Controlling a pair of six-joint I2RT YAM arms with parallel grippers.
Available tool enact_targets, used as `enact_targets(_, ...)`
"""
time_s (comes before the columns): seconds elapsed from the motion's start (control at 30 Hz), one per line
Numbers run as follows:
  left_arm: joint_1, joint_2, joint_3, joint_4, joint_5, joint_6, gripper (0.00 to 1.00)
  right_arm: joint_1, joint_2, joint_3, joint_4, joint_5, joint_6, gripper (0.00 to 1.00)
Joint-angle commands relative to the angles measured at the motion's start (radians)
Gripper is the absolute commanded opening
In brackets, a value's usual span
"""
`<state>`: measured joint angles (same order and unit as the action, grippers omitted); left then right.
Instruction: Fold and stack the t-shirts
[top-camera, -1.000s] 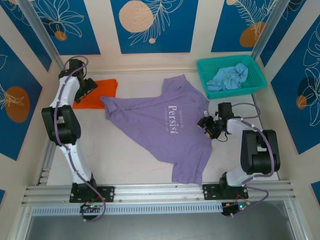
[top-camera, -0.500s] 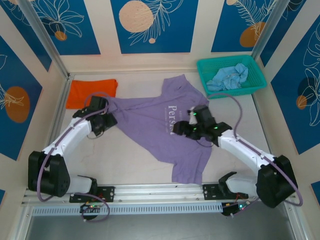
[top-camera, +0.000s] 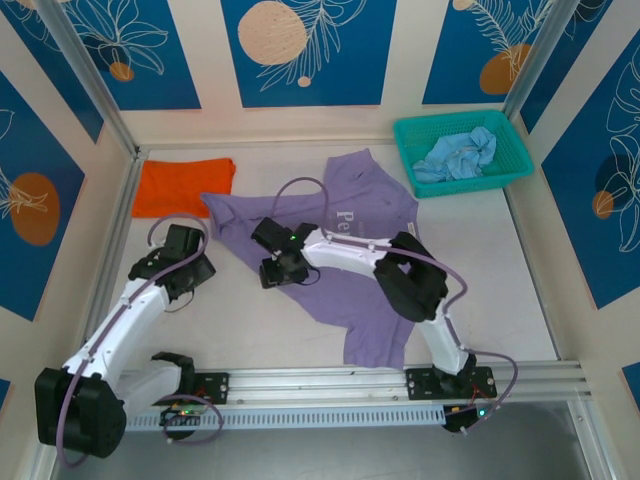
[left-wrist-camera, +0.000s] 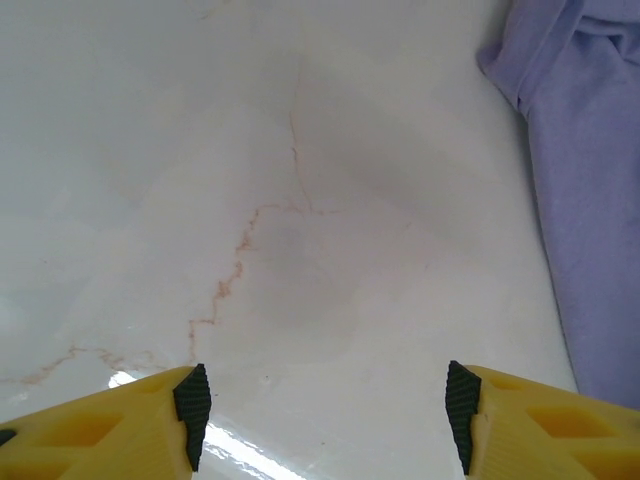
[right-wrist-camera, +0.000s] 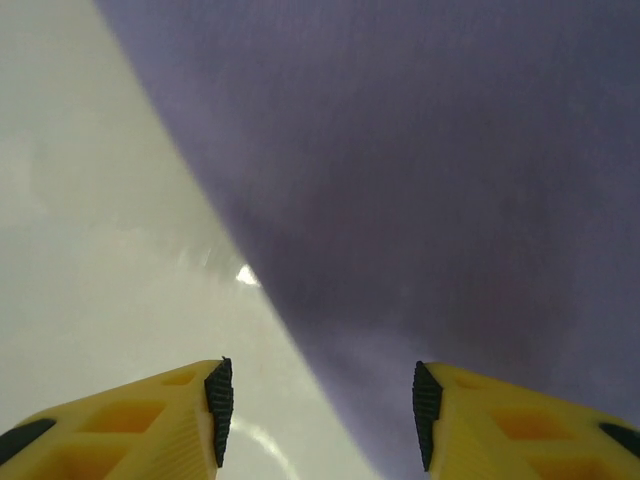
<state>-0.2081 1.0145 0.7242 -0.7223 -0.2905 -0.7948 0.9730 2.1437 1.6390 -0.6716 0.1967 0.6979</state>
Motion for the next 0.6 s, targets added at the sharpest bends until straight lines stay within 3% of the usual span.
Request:
enact_targets(0.0, -0.002, -0.036, -0.024, -0.010, -0.034, 0.006, 0.65, 0.000, 0.082, 0.111, -0.142, 0.046, -0.027, 0.52)
enact_targets(0.13, -0.002, -0.054, -0.062, 0.043, 0.019, -0.005, 0.64, 0.010, 0.163, 0.186, -0.187, 0.044, -0.035, 0.44)
enact_targets(0.33, -0.002, -0.025, -0.090, 0.105, 0.109, 0.003, 0.62, -0.060, 0.121, 0.139, -0.128, -0.108, -0.003, 0.01)
enact_targets(0.57, -0.004, 0.042, -0.081, 0.183, 0.206, 0.025, 0.56, -0.224, -0.039, -0.035, 0.108, -0.471, 0.085, 0.00)
